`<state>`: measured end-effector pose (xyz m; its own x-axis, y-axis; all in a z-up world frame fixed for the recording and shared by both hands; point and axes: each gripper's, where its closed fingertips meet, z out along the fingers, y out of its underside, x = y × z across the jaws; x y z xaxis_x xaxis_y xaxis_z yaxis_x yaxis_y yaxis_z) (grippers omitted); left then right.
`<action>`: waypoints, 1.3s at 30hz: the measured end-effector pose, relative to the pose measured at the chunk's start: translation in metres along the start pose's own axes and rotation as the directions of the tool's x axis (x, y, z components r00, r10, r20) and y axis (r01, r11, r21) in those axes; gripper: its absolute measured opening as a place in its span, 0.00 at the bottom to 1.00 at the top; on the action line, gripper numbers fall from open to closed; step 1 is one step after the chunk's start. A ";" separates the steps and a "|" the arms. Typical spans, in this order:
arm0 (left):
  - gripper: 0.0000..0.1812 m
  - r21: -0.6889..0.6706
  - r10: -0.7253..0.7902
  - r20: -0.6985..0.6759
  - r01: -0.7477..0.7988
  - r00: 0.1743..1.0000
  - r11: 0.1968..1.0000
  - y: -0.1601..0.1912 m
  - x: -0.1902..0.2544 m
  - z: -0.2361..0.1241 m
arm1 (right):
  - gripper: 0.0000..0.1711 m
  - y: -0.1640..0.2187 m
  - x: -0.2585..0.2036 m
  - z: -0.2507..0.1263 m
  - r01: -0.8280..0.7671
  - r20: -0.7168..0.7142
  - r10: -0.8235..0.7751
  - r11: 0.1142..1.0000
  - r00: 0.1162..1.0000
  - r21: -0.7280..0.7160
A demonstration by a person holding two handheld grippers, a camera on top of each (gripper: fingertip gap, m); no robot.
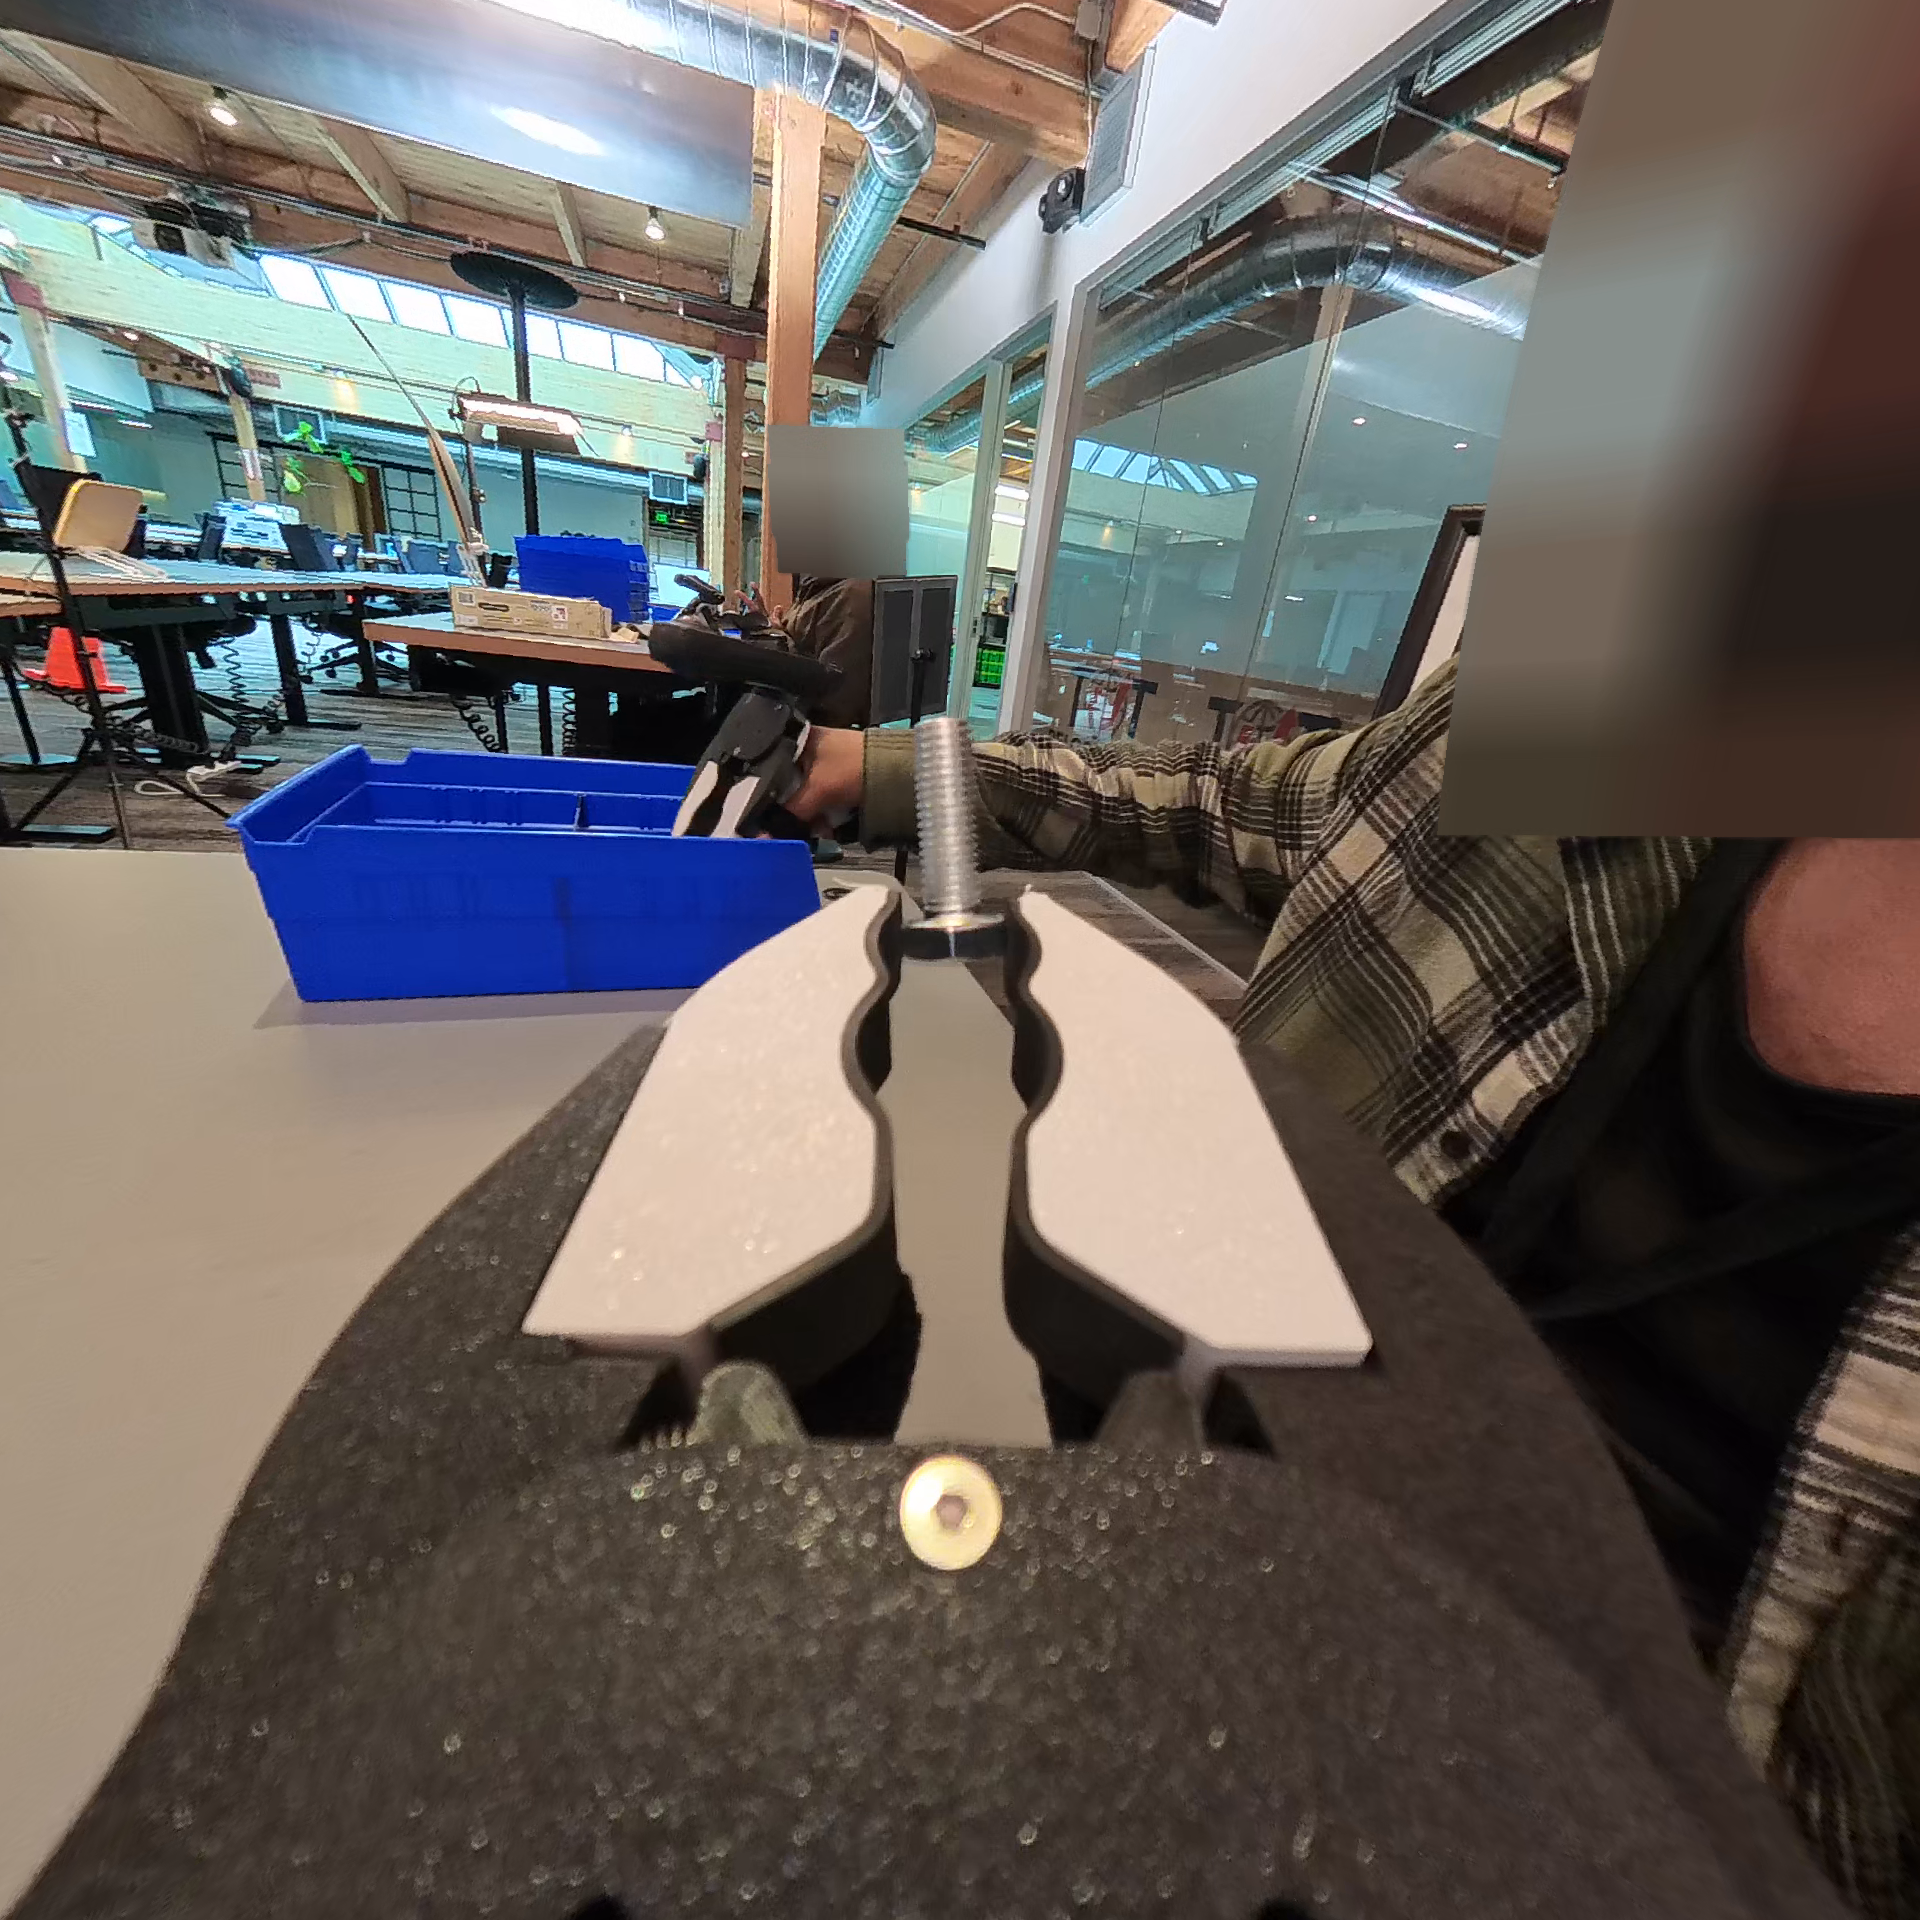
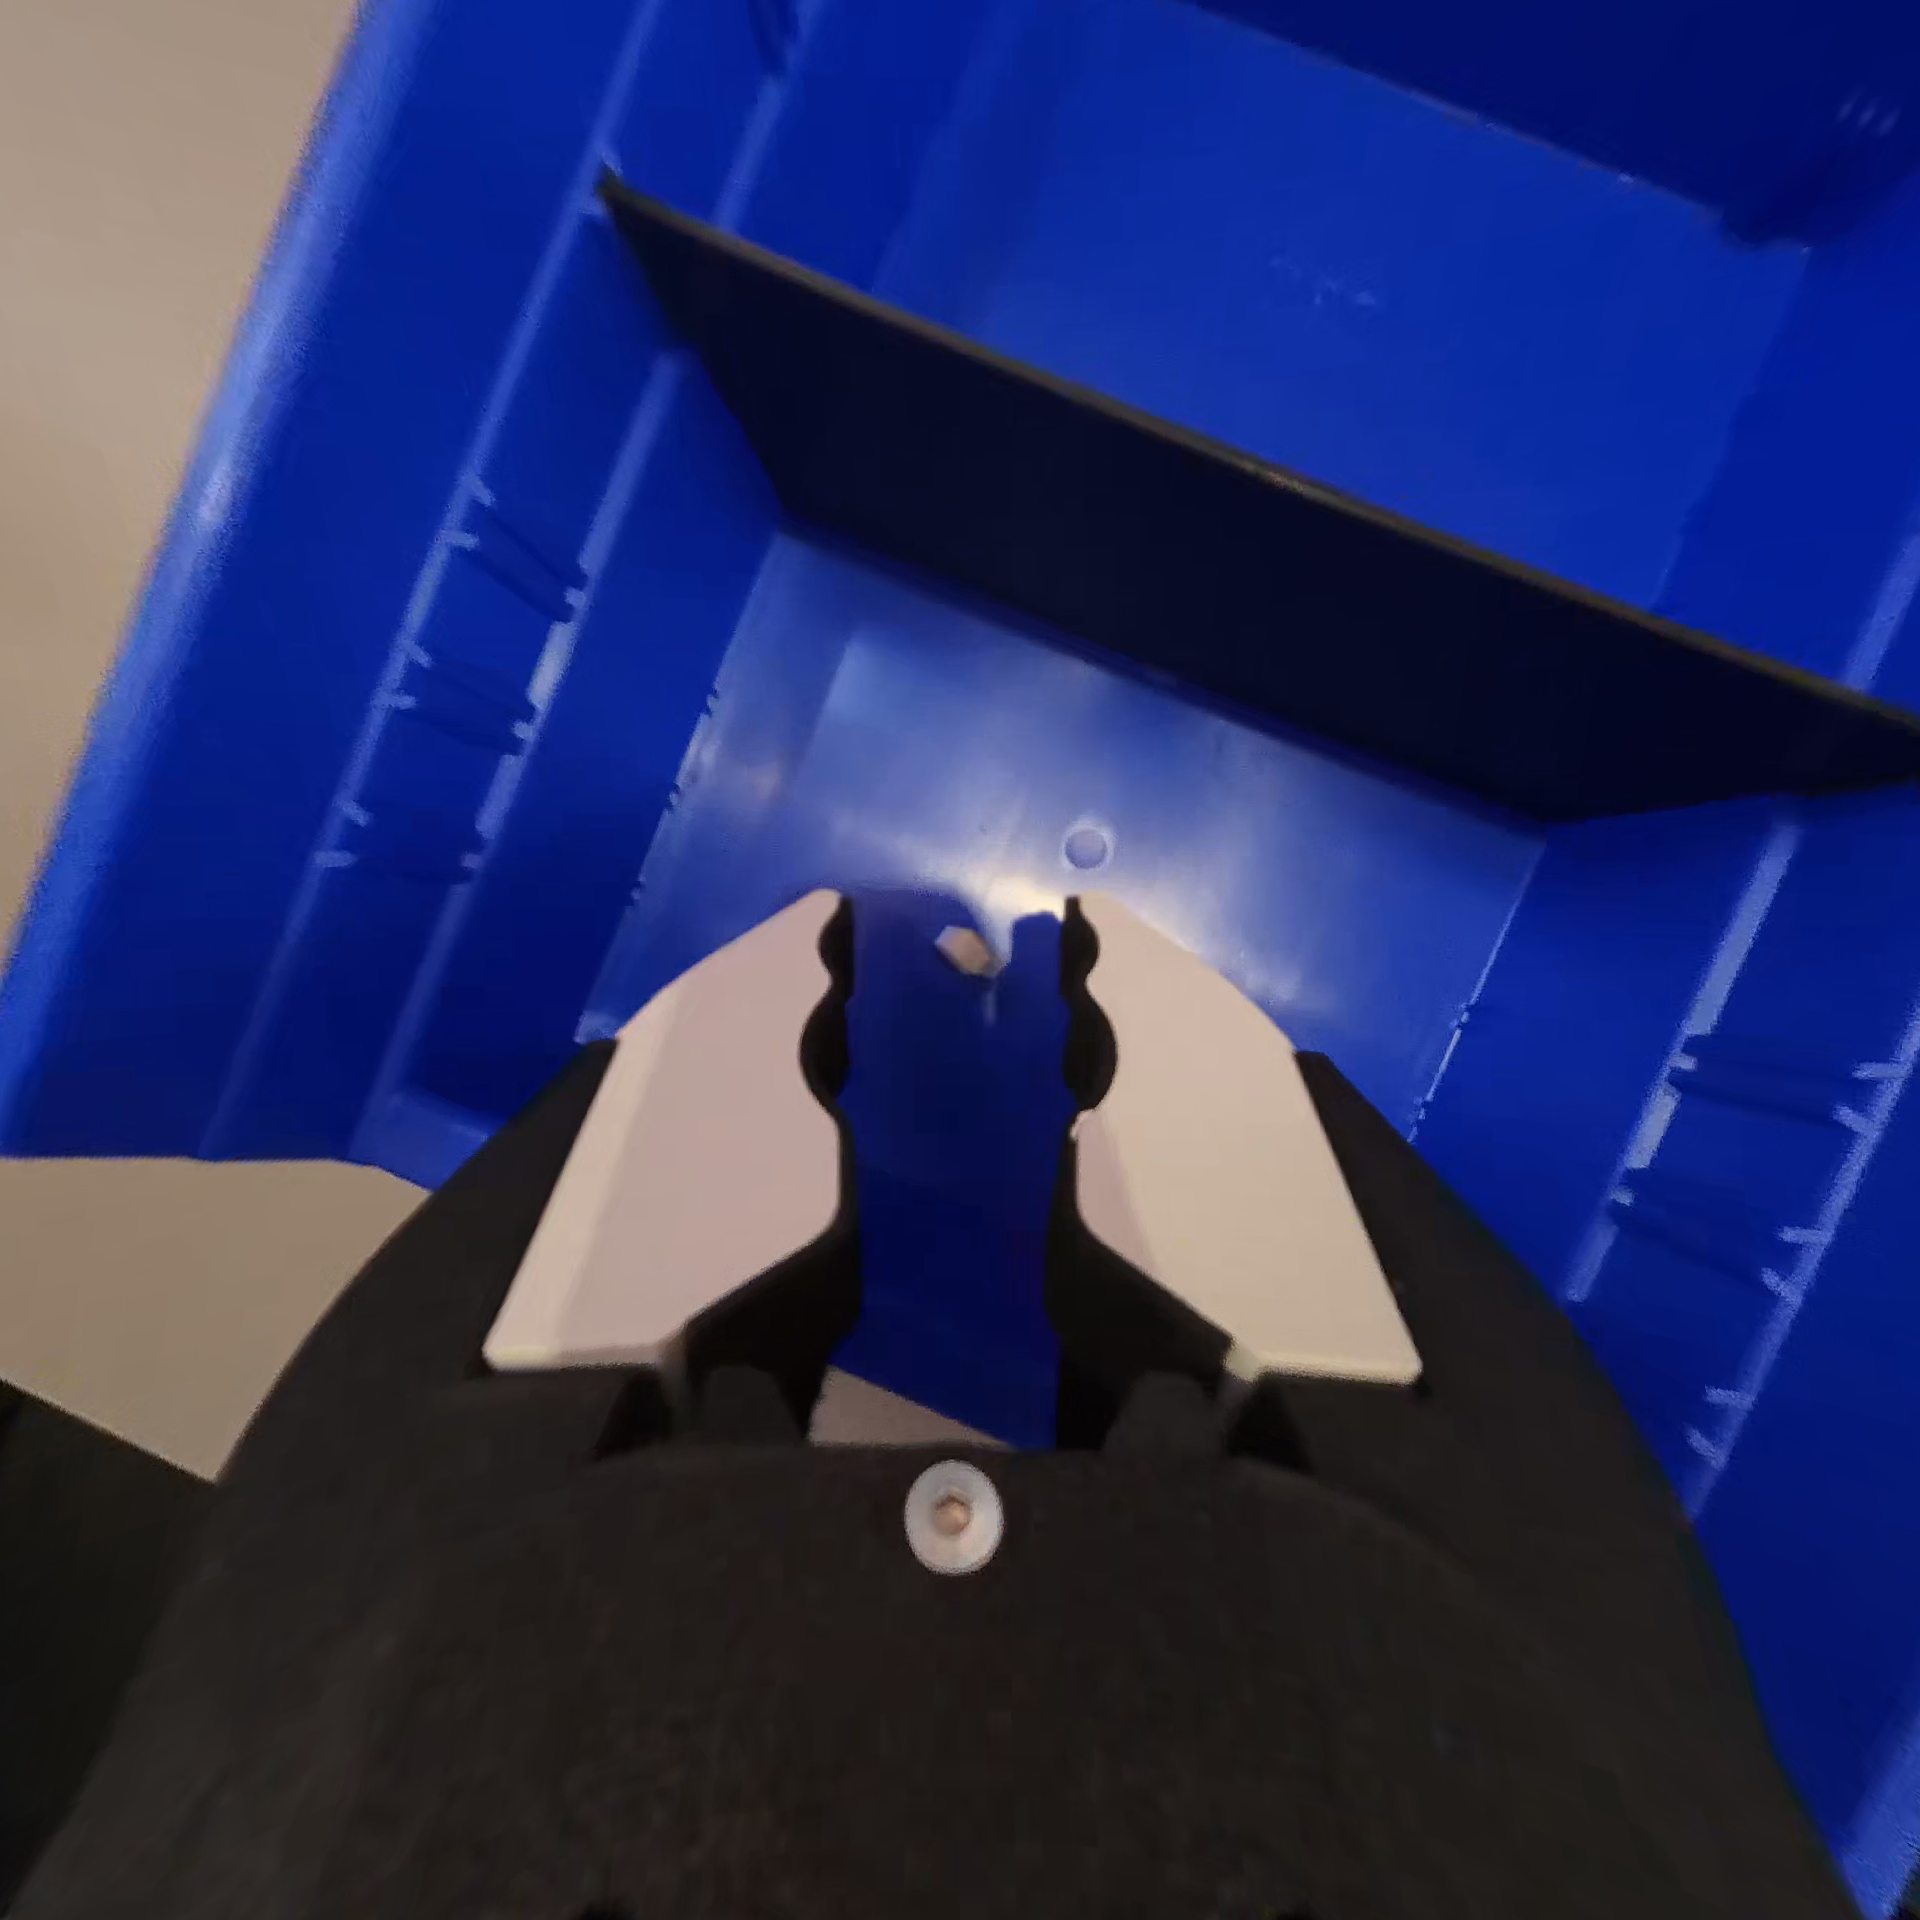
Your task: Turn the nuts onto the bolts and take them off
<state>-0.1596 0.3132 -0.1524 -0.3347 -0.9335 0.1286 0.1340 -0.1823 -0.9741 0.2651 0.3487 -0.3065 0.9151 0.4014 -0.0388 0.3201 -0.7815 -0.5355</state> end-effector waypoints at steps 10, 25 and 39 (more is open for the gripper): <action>0.10 0.021 -0.005 0.045 0.004 0.999 1.000 -0.001 -0.010 -0.004 | 0.32 -0.159 -0.127 -0.124 0.071 0.074 -0.175 0.699 0.982 0.711; 0.10 0.025 0.013 0.084 -0.015 0.996 1.000 -0.004 -0.015 -0.010 | 0.24 -0.234 -0.408 -0.044 -0.089 0.503 -0.723 0.529 0.473 0.844; 0.12 0.004 -0.043 0.087 0.043 0.995 0.999 0.006 -0.022 -0.007 | 0.05 -0.238 -0.364 -0.065 0.027 0.359 -0.710 0.469 0.606 0.883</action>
<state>-0.1576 0.3346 -0.1622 -0.2578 -0.9481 0.1863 0.1233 -0.2235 -0.9669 -0.1286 0.3571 -0.1105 0.2389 0.9695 0.0539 -0.0416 0.0657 -0.9970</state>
